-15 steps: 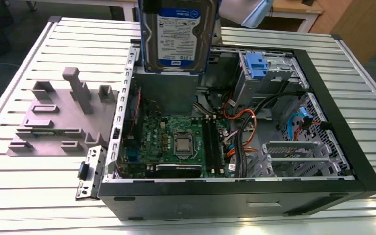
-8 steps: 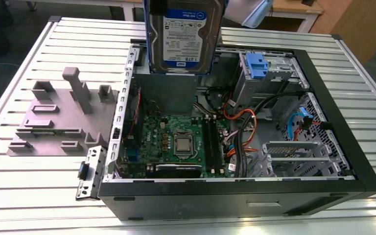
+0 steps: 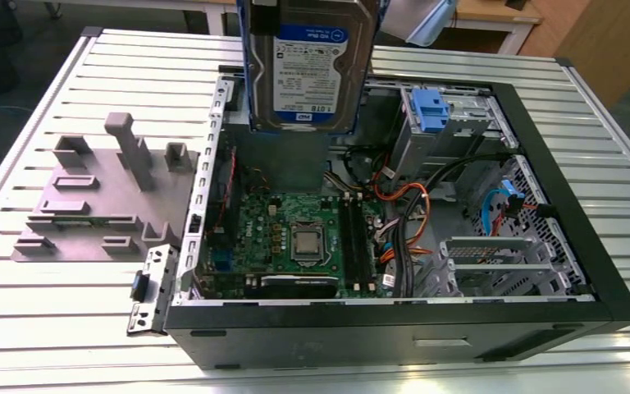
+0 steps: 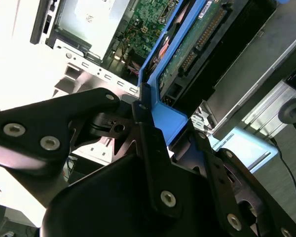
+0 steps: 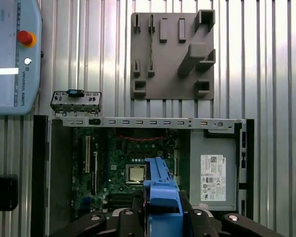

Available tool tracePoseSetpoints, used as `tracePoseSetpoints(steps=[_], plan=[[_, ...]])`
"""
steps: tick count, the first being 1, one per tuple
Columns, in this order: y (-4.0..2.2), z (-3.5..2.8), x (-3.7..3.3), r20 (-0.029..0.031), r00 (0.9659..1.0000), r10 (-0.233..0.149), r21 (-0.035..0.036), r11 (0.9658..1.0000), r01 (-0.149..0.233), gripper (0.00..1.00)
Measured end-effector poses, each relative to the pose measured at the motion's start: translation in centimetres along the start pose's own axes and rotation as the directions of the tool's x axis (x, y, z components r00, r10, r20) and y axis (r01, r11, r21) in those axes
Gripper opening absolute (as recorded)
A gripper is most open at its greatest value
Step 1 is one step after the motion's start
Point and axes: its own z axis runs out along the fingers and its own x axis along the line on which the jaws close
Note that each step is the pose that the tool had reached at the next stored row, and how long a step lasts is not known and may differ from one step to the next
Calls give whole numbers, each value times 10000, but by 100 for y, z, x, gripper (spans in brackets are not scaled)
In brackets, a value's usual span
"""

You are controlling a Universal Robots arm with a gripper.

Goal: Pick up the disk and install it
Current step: 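Pick up the disk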

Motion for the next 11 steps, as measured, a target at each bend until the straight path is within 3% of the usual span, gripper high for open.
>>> tracePoseSetpoints(steps=[3, 8, 11], plan=[[-36, 3, 18, 1, 10000, 0, 1, 10000, 0, 37], [-210, 2, 24, -1, 10000, 0, -1, 10000, 0, 37], [-248, 5, 32, 1, 10000, 0, 1, 10000, 0, 37]])
